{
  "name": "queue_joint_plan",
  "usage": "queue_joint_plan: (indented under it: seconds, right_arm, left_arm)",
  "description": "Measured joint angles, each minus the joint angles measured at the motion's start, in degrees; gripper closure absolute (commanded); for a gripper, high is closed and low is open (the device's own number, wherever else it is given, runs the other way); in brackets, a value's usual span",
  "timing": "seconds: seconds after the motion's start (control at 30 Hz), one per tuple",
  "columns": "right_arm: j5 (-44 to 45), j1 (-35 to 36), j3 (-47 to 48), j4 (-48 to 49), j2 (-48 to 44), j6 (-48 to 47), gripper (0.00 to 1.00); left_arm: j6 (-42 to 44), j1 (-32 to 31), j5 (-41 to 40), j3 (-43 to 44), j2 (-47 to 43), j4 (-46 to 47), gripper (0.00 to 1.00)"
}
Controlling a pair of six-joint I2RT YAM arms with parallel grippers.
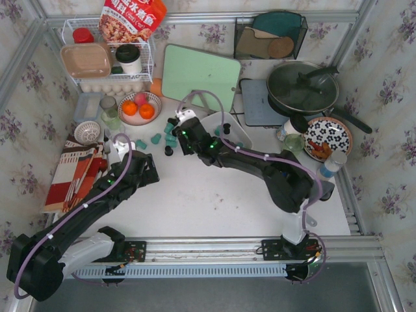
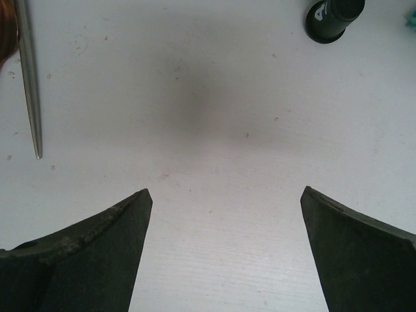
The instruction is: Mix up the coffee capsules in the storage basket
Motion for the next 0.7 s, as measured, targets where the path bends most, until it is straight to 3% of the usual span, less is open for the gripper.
queue_joint_plan:
  seconds: [0.43,0.7]
  right_arm:
    - [20.46,-1.70,-19.06,7.80,-17.97,-1.38,0.63]
    - [21.55,-7.15,-27.74,12.07,-22.84,4.11,0.63]
  left_arm:
    - [-0.46,0.00,0.35,0.00,-2.10,-0.26,0.01]
    - [-0.68,0.00,0.68,0.00,-2.25,-0.44,0.01]
